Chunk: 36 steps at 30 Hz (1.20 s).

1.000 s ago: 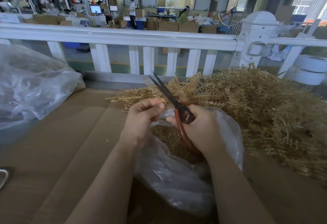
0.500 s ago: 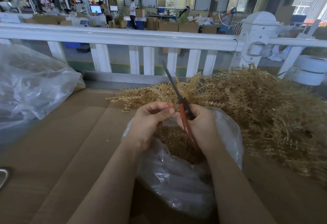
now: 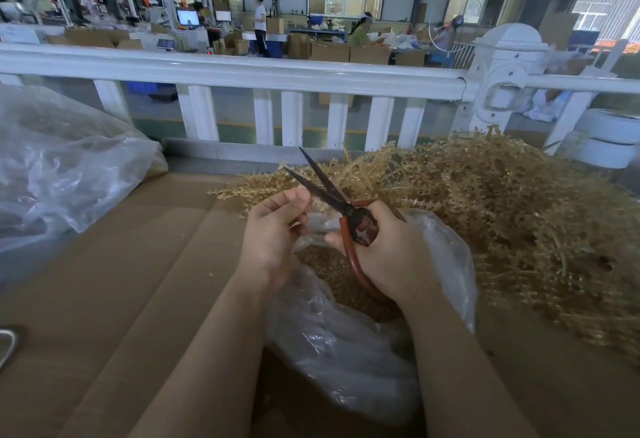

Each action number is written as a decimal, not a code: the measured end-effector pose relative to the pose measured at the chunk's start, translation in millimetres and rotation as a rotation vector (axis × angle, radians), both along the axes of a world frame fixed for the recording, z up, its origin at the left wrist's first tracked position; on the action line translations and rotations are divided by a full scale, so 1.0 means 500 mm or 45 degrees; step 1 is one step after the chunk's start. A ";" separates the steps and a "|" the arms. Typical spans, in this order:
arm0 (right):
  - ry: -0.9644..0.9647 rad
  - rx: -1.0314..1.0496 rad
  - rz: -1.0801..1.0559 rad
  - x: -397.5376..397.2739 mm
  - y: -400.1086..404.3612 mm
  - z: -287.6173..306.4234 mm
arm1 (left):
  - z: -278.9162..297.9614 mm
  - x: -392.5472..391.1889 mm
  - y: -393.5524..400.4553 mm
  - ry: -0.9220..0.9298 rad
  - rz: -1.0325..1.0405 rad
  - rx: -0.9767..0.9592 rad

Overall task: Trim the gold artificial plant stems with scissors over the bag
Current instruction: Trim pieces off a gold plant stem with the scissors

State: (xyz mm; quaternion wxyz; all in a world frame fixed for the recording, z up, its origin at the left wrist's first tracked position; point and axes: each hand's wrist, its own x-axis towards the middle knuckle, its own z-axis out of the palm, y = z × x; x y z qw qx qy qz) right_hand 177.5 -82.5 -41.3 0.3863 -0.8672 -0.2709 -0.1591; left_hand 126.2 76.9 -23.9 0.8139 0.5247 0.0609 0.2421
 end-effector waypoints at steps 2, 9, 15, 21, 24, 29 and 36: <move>-0.025 -0.067 -0.016 -0.001 0.000 0.003 | 0.001 -0.002 0.000 -0.015 -0.038 -0.043; -0.041 -0.124 -0.028 -0.005 -0.001 0.008 | -0.003 -0.001 0.005 0.013 -0.167 -0.172; -0.049 -0.122 -0.044 -0.008 0.004 0.007 | -0.007 0.000 0.007 0.029 -0.198 -0.237; -0.101 -0.079 -0.080 -0.008 0.008 0.007 | -0.012 0.003 0.007 0.032 -0.238 -0.272; -0.179 -0.077 -0.132 -0.010 0.009 0.004 | -0.012 0.004 0.006 0.030 -0.248 -0.287; -0.271 -0.088 -0.192 -0.015 0.008 0.008 | -0.011 0.006 0.007 0.028 -0.237 -0.266; -0.266 -0.079 -0.187 -0.019 0.007 0.011 | -0.006 0.004 0.002 0.012 -0.197 -0.271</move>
